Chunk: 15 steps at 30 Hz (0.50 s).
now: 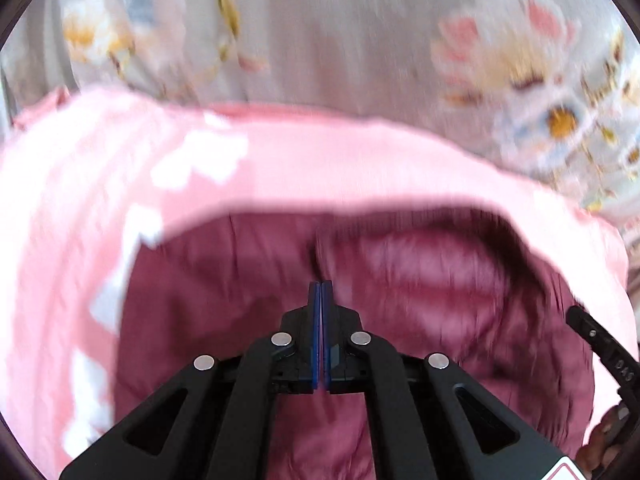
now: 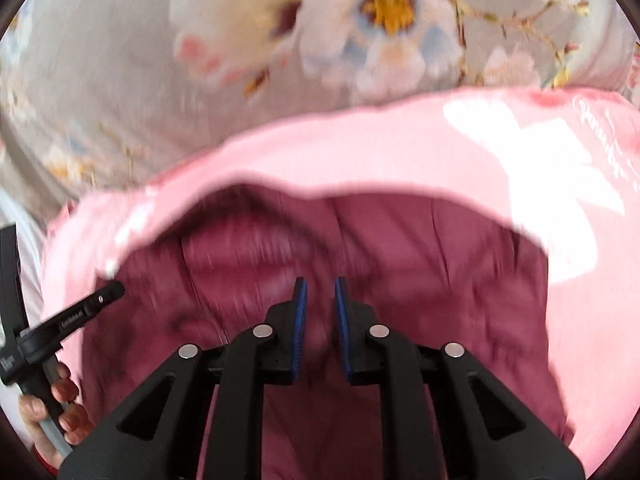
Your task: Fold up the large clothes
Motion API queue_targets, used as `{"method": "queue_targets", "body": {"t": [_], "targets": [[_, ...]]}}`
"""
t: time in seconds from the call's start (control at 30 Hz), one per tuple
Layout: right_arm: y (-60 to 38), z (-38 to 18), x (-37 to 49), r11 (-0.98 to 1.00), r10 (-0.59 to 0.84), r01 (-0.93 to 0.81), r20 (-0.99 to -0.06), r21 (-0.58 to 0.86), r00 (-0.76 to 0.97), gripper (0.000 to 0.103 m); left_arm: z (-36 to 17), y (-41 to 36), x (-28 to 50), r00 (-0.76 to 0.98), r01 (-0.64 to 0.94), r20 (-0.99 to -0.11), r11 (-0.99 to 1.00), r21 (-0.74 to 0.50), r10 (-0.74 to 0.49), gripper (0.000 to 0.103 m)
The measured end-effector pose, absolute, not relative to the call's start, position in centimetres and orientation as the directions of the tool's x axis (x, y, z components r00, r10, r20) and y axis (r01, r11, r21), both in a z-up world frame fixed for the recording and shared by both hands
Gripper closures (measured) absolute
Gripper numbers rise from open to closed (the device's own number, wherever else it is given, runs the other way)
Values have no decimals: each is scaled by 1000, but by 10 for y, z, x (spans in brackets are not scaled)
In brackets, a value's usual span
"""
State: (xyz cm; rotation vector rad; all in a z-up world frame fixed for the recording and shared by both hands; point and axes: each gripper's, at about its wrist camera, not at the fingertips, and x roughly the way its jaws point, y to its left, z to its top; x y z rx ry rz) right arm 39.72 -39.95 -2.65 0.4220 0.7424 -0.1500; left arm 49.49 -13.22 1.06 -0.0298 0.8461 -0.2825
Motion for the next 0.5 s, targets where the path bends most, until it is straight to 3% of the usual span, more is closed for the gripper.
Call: {"method": "queue_targets", "body": {"t": [0.13,0.27,0.37,0.5], "targets": [[-403,-21,445,881,17,301,-660,365,751,89,31,-148,540,625,194,-726,958,-212,-287,101],[-400,-44,479,870,16,333,-694,365,720,89,10,-156,575,539,128,-764,932,-340,-354,101],[-385,-63,478,904,44,286,-734,318,677,89,-14,-163,575,491,145,-804,941,-305,-336,101],[-369,-83,459,951,-26,251,-765,179,644,89,-34,-173,551,505,247,-822,957,-153,-262,101]]}}
